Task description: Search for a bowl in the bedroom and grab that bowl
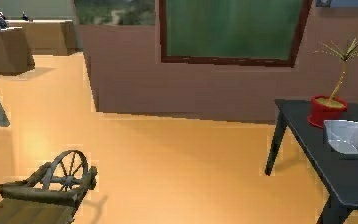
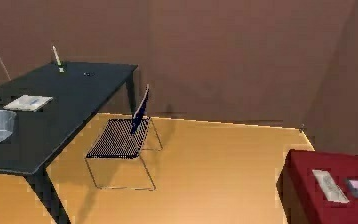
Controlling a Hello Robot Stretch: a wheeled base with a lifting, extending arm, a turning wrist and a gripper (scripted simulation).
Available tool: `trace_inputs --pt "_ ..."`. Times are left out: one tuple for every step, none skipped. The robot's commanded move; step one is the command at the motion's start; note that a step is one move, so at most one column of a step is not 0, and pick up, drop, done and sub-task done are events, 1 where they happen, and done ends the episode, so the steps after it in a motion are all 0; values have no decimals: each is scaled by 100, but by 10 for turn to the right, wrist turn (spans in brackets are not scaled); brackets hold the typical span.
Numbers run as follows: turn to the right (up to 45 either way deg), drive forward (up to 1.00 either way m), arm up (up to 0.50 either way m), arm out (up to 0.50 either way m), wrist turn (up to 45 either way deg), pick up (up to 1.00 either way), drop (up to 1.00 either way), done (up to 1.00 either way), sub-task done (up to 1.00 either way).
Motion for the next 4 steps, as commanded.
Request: trace_inputs --pt "0 100 0 0 0 0 0 0 0" --pt "60 0 0 0 0 0 0 0 0" --pt "0 35 0 0 0 0 0 0 0" --pt "-450 0 0 0 0 0 0 0 0"
